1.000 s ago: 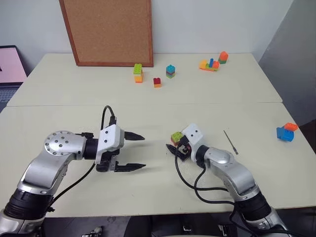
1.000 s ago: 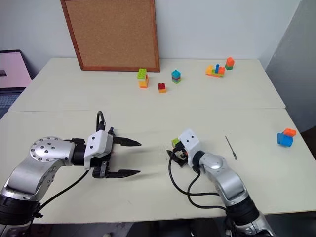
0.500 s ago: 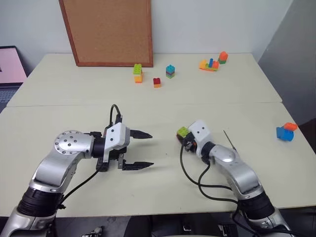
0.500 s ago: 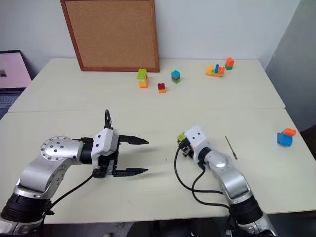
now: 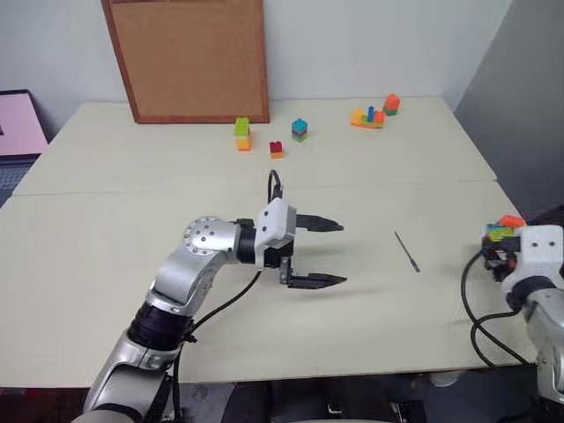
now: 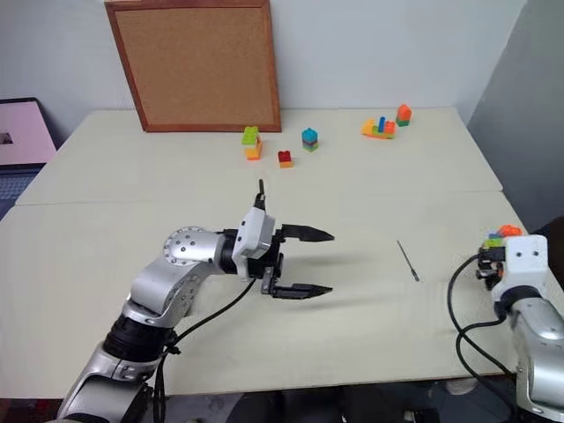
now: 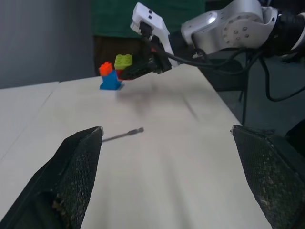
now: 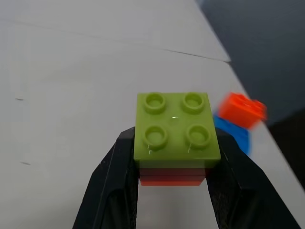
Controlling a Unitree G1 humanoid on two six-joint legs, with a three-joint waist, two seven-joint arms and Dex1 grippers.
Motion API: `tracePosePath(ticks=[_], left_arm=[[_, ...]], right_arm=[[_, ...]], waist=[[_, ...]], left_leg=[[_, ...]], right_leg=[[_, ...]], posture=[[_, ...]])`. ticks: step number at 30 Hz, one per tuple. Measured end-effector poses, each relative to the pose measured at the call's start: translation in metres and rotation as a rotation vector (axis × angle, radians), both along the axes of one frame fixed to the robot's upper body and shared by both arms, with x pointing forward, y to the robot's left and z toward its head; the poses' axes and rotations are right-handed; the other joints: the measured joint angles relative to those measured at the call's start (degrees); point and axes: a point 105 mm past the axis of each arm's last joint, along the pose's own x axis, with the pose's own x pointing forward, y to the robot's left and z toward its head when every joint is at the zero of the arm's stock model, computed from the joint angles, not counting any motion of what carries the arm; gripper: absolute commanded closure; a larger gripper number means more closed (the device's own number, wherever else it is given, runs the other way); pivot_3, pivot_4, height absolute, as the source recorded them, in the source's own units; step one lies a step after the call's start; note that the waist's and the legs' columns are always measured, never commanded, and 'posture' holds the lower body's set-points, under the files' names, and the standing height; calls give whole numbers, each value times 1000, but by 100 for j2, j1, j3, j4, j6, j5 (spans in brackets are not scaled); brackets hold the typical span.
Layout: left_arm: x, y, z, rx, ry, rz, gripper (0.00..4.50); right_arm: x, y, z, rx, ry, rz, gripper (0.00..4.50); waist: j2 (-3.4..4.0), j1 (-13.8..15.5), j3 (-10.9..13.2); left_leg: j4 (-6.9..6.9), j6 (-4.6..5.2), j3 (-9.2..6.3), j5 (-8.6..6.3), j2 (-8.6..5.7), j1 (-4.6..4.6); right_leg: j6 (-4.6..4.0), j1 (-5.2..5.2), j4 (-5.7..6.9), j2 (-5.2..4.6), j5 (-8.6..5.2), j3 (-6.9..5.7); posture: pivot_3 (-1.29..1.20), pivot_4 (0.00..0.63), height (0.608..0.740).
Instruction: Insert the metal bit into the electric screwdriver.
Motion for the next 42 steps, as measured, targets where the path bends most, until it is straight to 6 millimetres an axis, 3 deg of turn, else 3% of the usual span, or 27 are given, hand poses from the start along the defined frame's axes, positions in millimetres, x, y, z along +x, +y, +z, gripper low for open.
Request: tracePosePath(ticks=[6, 8, 18, 21, 24, 27, 29, 33, 37, 39, 42], left_arm=[[3, 0, -2, 16, 3, 6, 0], [4, 0, -3, 23, 2, 10, 0], [10, 6, -12, 67, 42, 49, 0], [17, 13, -17, 101, 33, 105, 0], [34, 31, -13, 120, 28, 236, 0], [64, 61, -5, 186, 40, 486, 0], [73, 80, 1, 205, 66, 590, 0], [77, 101, 10, 148, 189, 715, 0], [81, 133, 50, -39, 296, 904, 0], [79, 146, 52, -26, 268, 1004, 0], [77, 157, 40, 16, 295, 1112, 0]], right_arm=[[3, -7, -6, 91, 2, -43, 2984], [4, -6, -6, 121, 0, -43, 2282], [3, -8, -8, 163, 4, -52, 33], [-1, -9, -3, 126, 5, -39, 33], [-4, -5, 20, 11, -24, 57, 33], [-4, 17, 53, -107, -91, 244, 33], [-4, 33, 65, -124, -123, 358, 33], [-2, 77, 71, -120, -115, 637, 33], [0, 123, 80, -144, -96, 938, 33], [4, 133, 82, -138, -101, 1001, 33], [10, 141, 82, -131, -92, 1057, 33]], waist=[[10, -16, -6], [10, 2, -6], [10, 1, -5], [10, -1, -5], [8, -13, -4], [4, -25, -2], [2, -29, -1], [-11, -22, 7], [-35, -21, 19], [-35, -12, 19], [-41, 4, 23]], left_leg=[[-6, 0, 4, 0, 6, 23], [-5, 0, 6, 0, 6, 19], [-5, 0, 48, 0, 3, 26], [-7, 0, 58, 0, 4, 24], [-9, 1, 74, -1, 4, 23], [-10, 1, 76, -1, 4, 23], [-11, 1, 75, -1, 7, 23], [-9, 0, 79, -1, 8, 15], [-8, 0, 74, -1, 9, 24], [-10, -1, 73, -1, 8, 22], [-8, -2, 69, 0, 7, 22]], right_leg=[[-7, 19, -1, 16, -4, 9], [-7, 18, -6, 15, -5, 10], [-5, 15, -8, 11, -4, 46], [-4, 8, -8, 12, -4, 55], [-2, -4, -6, 12, -3, 71], [7, -9, -6, 16, 2, 76], [7, -9, -7, 19, 2, 75], [7, -21, -8, 18, 2, 84], [9, -21, -11, 18, 3, 73], [9, -21, -12, 15, 3, 84], [10, -24, -14, 6, 3, 83]], posture=[[0, 150, 740], [0, 150, 740], [0, 150, 740], [0, 150, 740], [0, 150, 740], [0, 150, 740], [0, 150, 740], [0, 150, 740], [0, 150, 740], [0, 150, 740], [0, 150, 740]])
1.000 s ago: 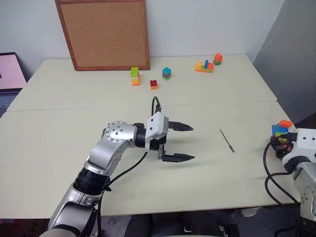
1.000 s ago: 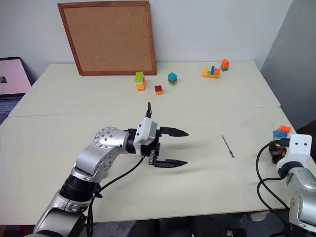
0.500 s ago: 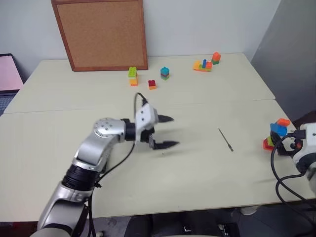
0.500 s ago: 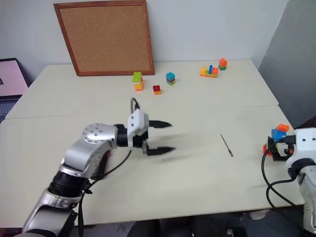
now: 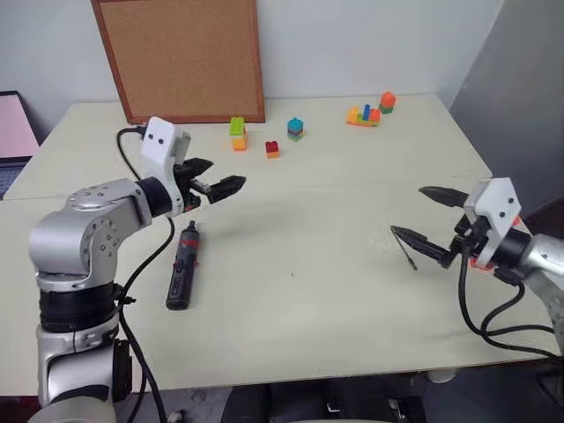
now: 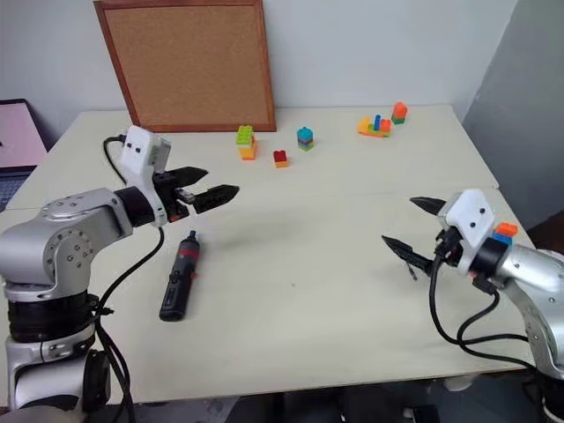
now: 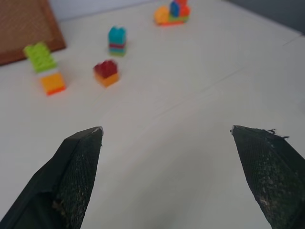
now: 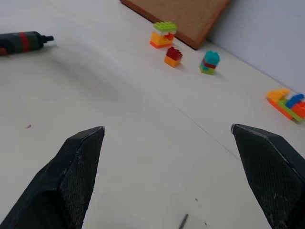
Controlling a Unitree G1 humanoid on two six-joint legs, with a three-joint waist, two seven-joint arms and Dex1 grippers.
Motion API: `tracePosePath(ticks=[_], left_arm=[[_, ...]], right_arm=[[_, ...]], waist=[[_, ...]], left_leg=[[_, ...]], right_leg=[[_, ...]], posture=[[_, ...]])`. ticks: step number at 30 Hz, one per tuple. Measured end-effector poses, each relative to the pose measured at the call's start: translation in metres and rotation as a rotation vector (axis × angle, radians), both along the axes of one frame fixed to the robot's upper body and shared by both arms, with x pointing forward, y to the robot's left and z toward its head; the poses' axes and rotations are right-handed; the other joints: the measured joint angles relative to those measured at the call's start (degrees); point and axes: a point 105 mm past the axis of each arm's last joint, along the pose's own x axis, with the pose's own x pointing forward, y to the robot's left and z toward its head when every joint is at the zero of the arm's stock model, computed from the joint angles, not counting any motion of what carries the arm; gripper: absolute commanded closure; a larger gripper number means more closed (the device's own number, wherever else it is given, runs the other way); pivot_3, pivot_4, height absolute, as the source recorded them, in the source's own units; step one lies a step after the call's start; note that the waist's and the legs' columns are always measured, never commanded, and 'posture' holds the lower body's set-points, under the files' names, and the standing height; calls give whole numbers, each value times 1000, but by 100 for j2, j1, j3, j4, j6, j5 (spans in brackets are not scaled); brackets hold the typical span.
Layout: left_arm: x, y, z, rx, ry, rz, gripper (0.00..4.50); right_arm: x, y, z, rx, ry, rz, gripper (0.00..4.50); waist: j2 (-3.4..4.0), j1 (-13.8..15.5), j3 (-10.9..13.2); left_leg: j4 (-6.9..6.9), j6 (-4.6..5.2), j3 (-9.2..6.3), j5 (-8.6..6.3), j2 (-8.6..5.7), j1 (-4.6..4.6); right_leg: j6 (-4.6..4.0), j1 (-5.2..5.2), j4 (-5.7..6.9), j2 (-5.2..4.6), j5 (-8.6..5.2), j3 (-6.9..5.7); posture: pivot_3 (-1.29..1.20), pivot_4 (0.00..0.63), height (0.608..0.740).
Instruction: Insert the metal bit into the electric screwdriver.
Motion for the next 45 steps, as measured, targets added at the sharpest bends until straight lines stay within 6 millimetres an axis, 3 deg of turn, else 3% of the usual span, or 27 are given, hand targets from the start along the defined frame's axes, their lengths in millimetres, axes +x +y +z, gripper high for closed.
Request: tracePosePath(ticks=[7, 16, 25, 36, 45], left_arm=[[-2, 25, -27, 43, 168, 209, 0], [9, 28, -33, 45, 298, 380, 0], [5, 55, -59, 89, 435, 610, 0], [7, 49, -89, 55, 584, 599, 0], [12, 44, -89, 37, 611, 605, 0]], right_arm=[[1, 24, 3, -36, 21, 180, 33], [-2, 35, 7, -78, 59, 324, 33], [-6, 40, 3, -136, 129, 442, 33], [-8, 47, 3, -167, 140, 511, 33], [-8, 47, 2, -169, 142, 516, 33]], waist=[[-21, 13, 12], [-31, 12, 18], [-34, -6, 20], [-36, 6, 21], [-36, 7, 21]], left_leg=[[4, 0, -4, 0, -2, -2], [5, -1, -10, 0, -4, -3], [3, -3, -24, 1, -3, -2], [5, -16, -40, 9, -5, -9], [5, -41, -58, 23, -7, -10]], right_leg=[[2, 0, 2, -15, 1, -2], [2, 0, 2, -36, 2, -6], [2, -1, 7, -52, 3, -12], [6, 0, 7, -76, 5, -25], [6, 4, 10, -79, 6, -38]], posture=[[0, 150, 740], [0, 150, 740], [0, 150, 740], [0, 150, 740], [0, 150, 740]])
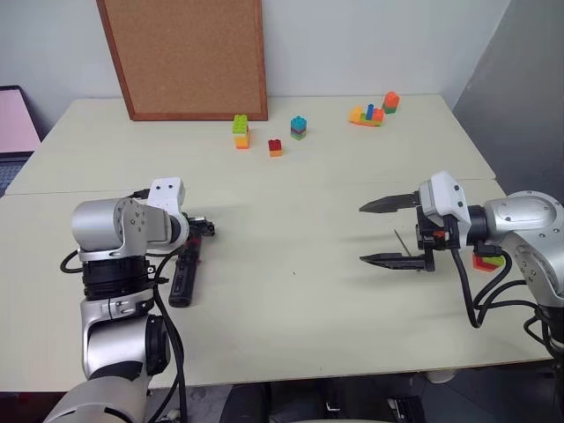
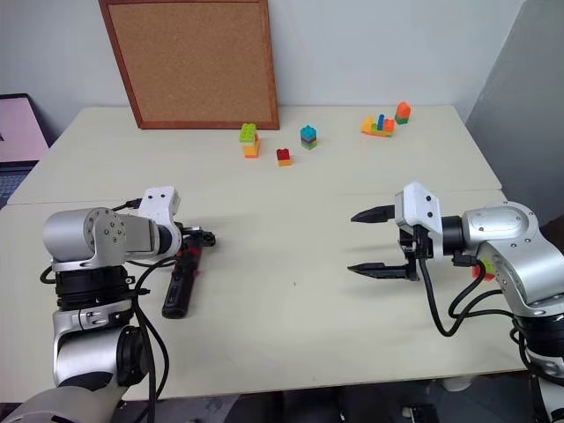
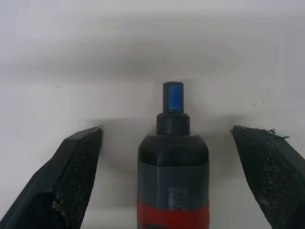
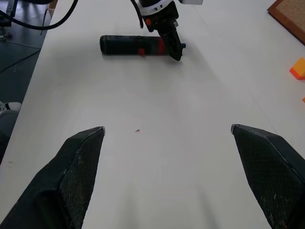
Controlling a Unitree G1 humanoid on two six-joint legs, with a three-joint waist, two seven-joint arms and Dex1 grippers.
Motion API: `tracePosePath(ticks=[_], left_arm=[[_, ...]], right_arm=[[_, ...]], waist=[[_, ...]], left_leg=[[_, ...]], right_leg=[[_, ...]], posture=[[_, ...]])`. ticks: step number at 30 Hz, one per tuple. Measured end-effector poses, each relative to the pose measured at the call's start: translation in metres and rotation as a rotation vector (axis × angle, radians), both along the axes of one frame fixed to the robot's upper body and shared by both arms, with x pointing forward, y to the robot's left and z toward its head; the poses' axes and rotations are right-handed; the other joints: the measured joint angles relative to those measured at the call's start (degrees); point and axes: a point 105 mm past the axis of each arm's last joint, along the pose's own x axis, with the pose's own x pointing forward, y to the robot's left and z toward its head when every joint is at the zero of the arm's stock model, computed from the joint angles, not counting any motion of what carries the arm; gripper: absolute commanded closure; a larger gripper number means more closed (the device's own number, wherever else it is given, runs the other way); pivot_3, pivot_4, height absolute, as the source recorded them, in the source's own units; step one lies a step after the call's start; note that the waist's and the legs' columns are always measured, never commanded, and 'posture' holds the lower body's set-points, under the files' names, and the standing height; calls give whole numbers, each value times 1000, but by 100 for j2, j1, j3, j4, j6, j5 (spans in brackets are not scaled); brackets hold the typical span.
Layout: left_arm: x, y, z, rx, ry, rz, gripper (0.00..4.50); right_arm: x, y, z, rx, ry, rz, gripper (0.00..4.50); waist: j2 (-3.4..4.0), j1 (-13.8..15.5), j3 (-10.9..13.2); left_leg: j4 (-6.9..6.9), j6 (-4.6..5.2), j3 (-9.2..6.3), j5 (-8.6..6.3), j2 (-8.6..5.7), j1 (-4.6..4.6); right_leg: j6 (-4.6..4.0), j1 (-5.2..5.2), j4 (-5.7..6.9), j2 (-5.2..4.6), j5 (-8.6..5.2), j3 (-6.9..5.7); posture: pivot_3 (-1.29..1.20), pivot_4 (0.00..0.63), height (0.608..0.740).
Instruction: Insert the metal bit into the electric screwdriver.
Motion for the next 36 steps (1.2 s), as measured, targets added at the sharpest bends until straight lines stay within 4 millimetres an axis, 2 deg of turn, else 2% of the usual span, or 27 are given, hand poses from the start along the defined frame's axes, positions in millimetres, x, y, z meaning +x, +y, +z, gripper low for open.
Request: tracePosePath(ticks=[1, 4, 15, 22, 26, 29, 32, 36], left_arm=[[0, 0, 0, -3, -1, 2, 0], [0, -3, 0, -13, -3, 2, 477], [0, 1, -2, -51, -2, 37, 2731], [1, -6, 2, -62, -5, -10, 2830], [11, -32, 20, -52, -71, -169, 2840], [17, -70, 45, -137, -178, -333, 2840], [14, -124, 70, -236, -300, -572, 2840], [7, -167, 80, -314, -401, -750, 2840]], right_arm=[[0, 0, 0, 0, 0, 0, 33], [0, 0, 0, 0, 0, -1, 0], [-3, 2, -1, -3, -5, 5, 0], [-5, 1, -2, -13, 1, 1, 0], [-9, 1, 1, 7, 19, -9, 0], [-12, -2, 9, 22, 15, -34, 0], [-13, -8, 15, 29, 0, -85, 0], [-16, -18, 12, 52, 18, -168, 0]], waist=[[0, 0, 0], [0, 5, 0], [0, 12, 0], [0, 15, 0], [-6, 52, 4], [-6, 112, 4], [-5, 153, 4], [-5, 154, 4]], left_leg=[[0, -1, -1, 1, 0, 0], [0, -2, -6, 1, -2, 0], [-1, -9, -36, 5, -6, -3], [-2, -41, -63, 23, -11, -13], [-2, -69, -77, 39, -11, -36], [1, -70, -79, 39, -12, -47], [1, -70, -77, 40, -14, -55], [0, -69, -76, 40, -14, -60]], right_leg=[[0, 0, 0, 0, 0, -1], [0, 2, 1, -3, 0, -7], [0, 12, 1, -13, 0, -43], [0, 16, 0, -21, 0, -74], [0, 4, -1, -22, 0, -88], [0, 1, -5, -24, 0, -94], [-1, 0, -11, -26, 0, -93], [-1, -4, -15, -26, 0, -89]], posture=[[0, 150, 740], [0, 150, 740], [0, 150, 740], [0, 150, 740], [0, 150, 740], [0, 150, 740], [0, 150, 740], [0, 150, 740]])
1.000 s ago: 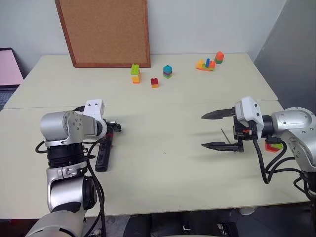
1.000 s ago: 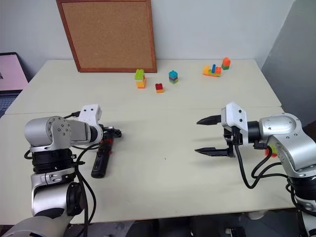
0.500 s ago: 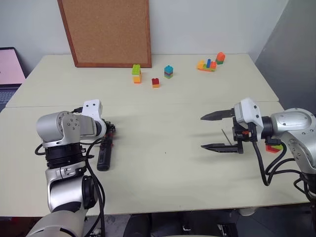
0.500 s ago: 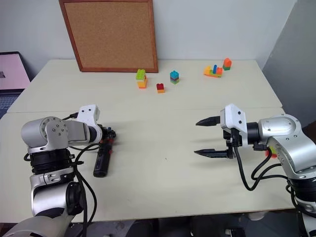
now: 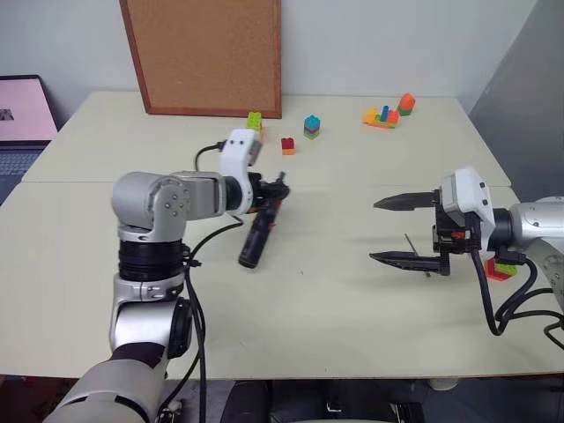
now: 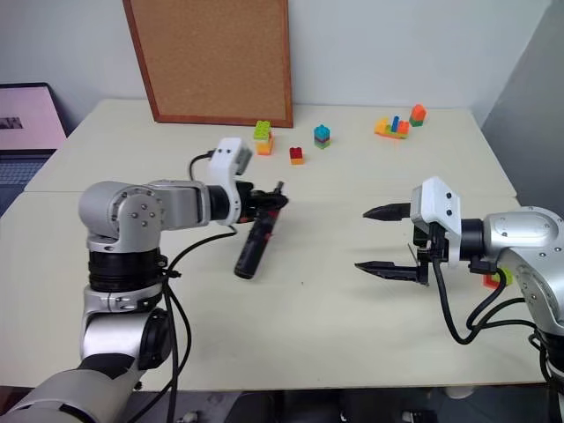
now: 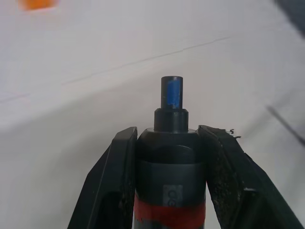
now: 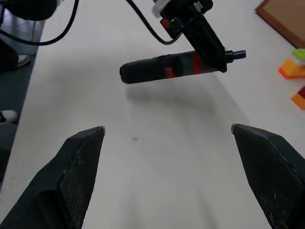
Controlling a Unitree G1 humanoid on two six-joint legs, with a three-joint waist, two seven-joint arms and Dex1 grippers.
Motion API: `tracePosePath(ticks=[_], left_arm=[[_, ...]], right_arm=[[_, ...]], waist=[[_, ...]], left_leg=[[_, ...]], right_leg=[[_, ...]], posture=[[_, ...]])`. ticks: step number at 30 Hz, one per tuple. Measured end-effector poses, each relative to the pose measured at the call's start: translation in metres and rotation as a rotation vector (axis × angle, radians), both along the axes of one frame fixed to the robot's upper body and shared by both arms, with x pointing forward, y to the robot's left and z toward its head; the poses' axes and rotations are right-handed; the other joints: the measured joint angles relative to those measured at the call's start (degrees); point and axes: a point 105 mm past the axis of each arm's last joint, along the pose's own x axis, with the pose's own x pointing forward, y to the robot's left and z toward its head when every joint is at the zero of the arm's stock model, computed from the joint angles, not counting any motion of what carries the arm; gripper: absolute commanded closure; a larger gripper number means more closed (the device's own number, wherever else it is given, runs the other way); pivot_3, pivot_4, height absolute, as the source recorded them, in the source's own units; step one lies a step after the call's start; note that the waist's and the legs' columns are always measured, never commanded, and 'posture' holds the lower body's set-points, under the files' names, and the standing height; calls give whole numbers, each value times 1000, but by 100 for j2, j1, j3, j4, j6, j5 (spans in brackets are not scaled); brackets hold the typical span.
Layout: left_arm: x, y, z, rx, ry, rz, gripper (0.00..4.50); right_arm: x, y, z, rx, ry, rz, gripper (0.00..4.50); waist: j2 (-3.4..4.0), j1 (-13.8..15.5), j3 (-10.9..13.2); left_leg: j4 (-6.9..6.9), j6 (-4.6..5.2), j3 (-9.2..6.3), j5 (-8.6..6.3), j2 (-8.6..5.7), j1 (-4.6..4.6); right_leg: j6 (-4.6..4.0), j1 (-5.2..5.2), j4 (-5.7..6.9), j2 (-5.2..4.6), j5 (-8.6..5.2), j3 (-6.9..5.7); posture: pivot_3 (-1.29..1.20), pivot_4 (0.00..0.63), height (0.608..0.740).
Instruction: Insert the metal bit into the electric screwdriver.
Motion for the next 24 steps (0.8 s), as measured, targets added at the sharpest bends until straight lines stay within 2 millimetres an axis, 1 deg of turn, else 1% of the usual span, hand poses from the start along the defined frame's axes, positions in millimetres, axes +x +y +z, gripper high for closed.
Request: tracePosePath(ticks=[2, 4, 7, 8, 10, 12, 15, 17, 19, 24], left_arm=[[-4, -23, 5, -26, -99, -87, 2840], [-8, -41, 8, -40, -218, -155, 2842], [-10, -59, 7, -80, -358, -190, 2843], [-9, -62, 5, -93, -395, -181, 2843], [-6, -66, 0, -93, -452, -167, 2843], [-4, -67, 0, -113, -501, -140, 2843], [0, -64, -1, -136, -552, -86, 2843], [-1, -58, -7, -146, -564, -56, 2843], [-6, -47, -20, -135, -580, -45, 2844], [-17, -38, -21, -124, -623, -52, 2846]], right_arm=[[-3, -3, 1, 12, -2, -34, 0], [-7, -4, 4, 28, -12, -64, 0], [-9, -8, 6, 50, -13, -113, 0], [-9, -9, 5, 57, -9, -127, 0], [-9, -9, 4, 60, -12, -150, 0], [-10, -8, 2, 62, -13, -158, 0], [-9, -8, 2, 66, -18, -171, 0], [-9, -7, 3, 72, -23, -180, 0], [-8, -6, 3, 74, -26, -179, 0], [-8, -3, 3, 73, -27, -165, 0]], waist=[[0, -6, 0], [1, -9, -1], [1, -6, -1], [1, 3, -1], [1, 2, 0], [1, -1, -1], [1, -3, -1], [2, -6, -1], [2, -14, -1], [3, -9, -2]], left_leg=[[0, 0, 4, 0, 2, -4], [-1, 0, 6, 0, 2, -2], [0, 6, 12, -2, 1, 1], [1, 24, 14, -11, 1, 0], [4, 29, 17, -13, -6, -9], [7, 30, 19, -13, -9, -15], [6, 31, 21, -13, -8, -15], [5, 31, 22, -13, -5, -15], [5, 31, 20, -13, 3, -14], [5, 32, 21, -14, 2, -7]], right_leg=[[-3, -3, -1, 2, 2, 2], [-4, 0, 0, 3, 2, 5], [1, 0, 1, 6, 0, 3], [1, 3, 1, 7, 0, 1], [1, 2, -2, 16, -1, 2], [1, 3, -2, 32, 0, 3], [1, 3, -3, 39, 0, 2], [1, 3, -6, 44, -1, 3], [0, -1, -7, 51, 0, 2], [0, 7, -2, 54, 0, 1]], posture=[[0, 150, 740], [0, 150, 740], [0, 150, 740], [0, 150, 740], [0, 150, 740], [0, 150, 740], [0, 150, 740], [0, 150, 740], [0, 150, 740], [0, 150, 740]])
